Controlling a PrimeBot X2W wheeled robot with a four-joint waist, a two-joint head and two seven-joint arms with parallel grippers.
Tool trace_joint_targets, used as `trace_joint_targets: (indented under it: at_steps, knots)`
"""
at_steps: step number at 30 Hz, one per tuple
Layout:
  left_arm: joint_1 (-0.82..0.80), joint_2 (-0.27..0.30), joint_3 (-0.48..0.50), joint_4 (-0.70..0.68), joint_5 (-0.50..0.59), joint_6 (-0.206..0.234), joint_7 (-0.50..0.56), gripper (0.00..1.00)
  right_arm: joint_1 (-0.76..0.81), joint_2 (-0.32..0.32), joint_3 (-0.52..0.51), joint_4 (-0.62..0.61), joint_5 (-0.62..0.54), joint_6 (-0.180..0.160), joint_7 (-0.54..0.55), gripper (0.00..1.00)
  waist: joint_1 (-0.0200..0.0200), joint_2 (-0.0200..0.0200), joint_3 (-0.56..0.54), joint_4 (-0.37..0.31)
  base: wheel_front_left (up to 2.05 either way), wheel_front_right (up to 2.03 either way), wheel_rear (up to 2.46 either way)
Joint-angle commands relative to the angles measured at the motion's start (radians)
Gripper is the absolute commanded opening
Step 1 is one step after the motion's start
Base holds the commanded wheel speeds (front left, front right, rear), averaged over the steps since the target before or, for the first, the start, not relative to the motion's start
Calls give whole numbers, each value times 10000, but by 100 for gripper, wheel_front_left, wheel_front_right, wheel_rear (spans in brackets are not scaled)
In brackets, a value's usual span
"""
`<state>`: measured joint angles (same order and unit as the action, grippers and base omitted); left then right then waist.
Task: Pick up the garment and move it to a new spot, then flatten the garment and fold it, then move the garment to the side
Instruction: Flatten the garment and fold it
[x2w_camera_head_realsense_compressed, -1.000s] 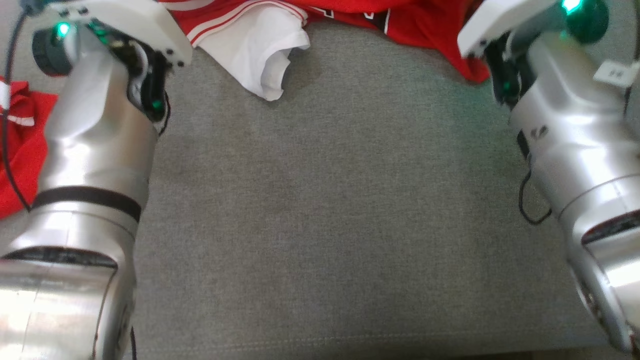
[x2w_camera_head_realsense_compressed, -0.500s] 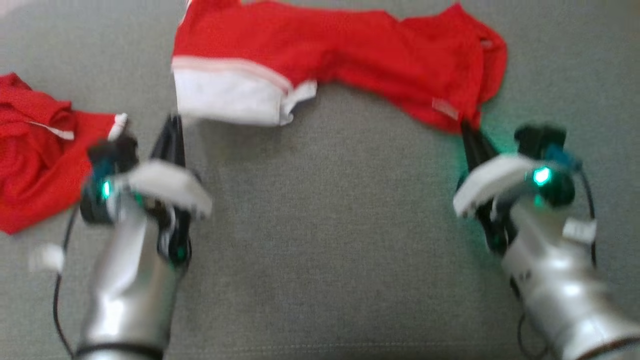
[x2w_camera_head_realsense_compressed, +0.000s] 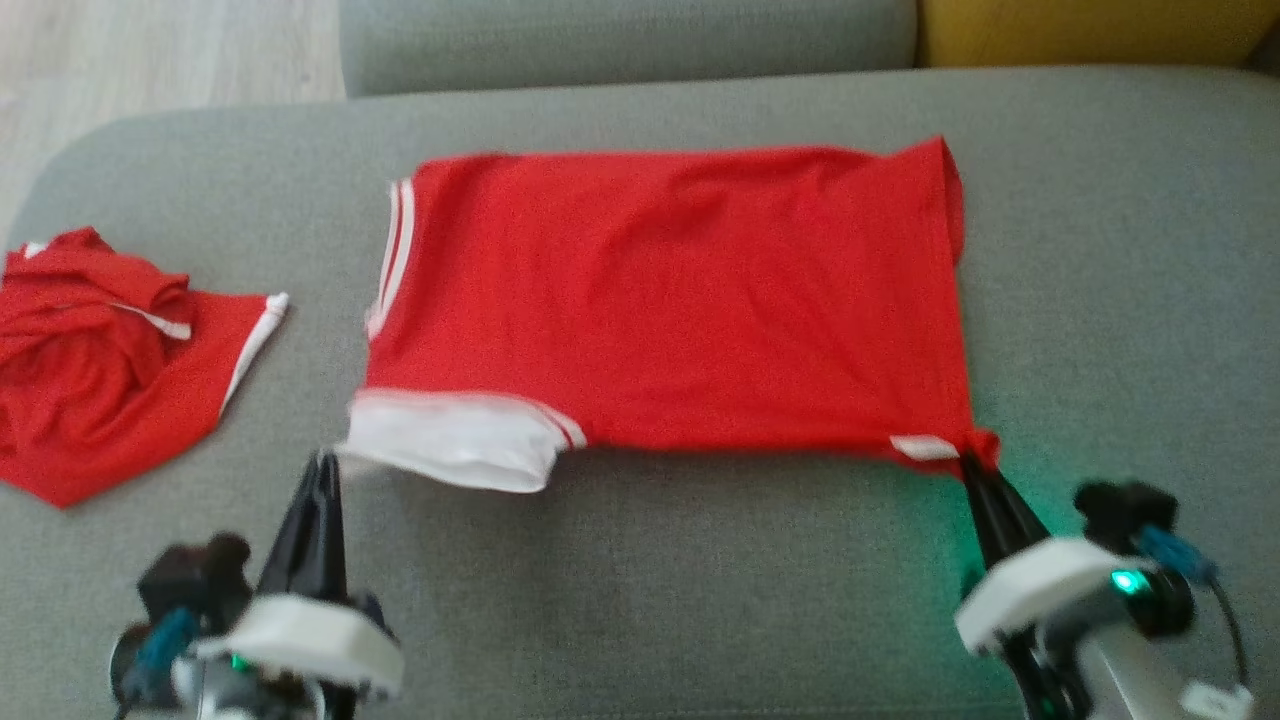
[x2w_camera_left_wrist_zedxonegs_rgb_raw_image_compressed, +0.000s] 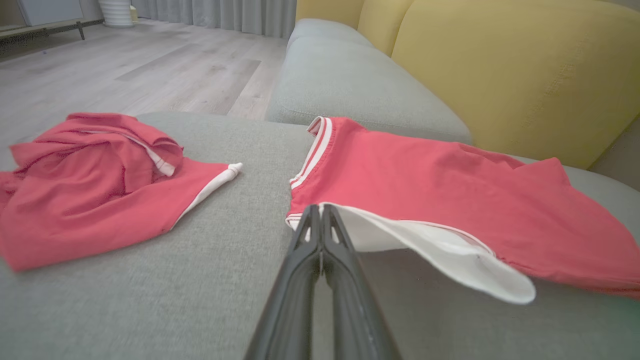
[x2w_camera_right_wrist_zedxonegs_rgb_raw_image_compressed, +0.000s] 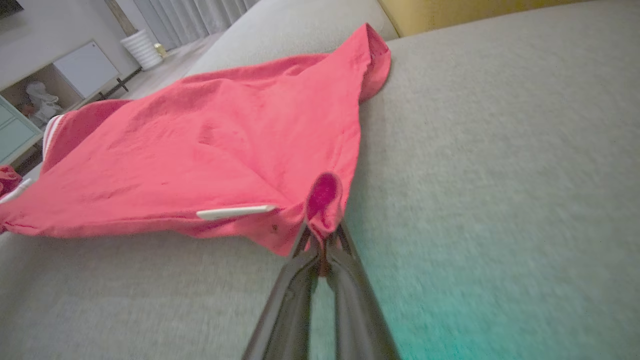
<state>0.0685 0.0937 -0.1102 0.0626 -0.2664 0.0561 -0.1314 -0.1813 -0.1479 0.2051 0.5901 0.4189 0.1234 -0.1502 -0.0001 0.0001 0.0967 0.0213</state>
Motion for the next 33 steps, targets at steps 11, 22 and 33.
trace_joint_targets:
  at_steps: [11,22,33]
  knots:
    - [2998,160,432,-4328,272,1298,2458,0,3965,639,-1721,-5358,-1307,73,3435,0,1,-1,-1000,-122,0,0,0]
    - [3230,292,373,-4517,150,1337,3009,0,4786,945,-2111,-6712,-1615,73,5081,0,1,-1,-969,-51,0,0,0]
    - [177,959,257,-2394,-851,128,4201,0,2151,852,-1911,-4994,-1796,73,5453,0,1,-1,1,-219,0,0,0]
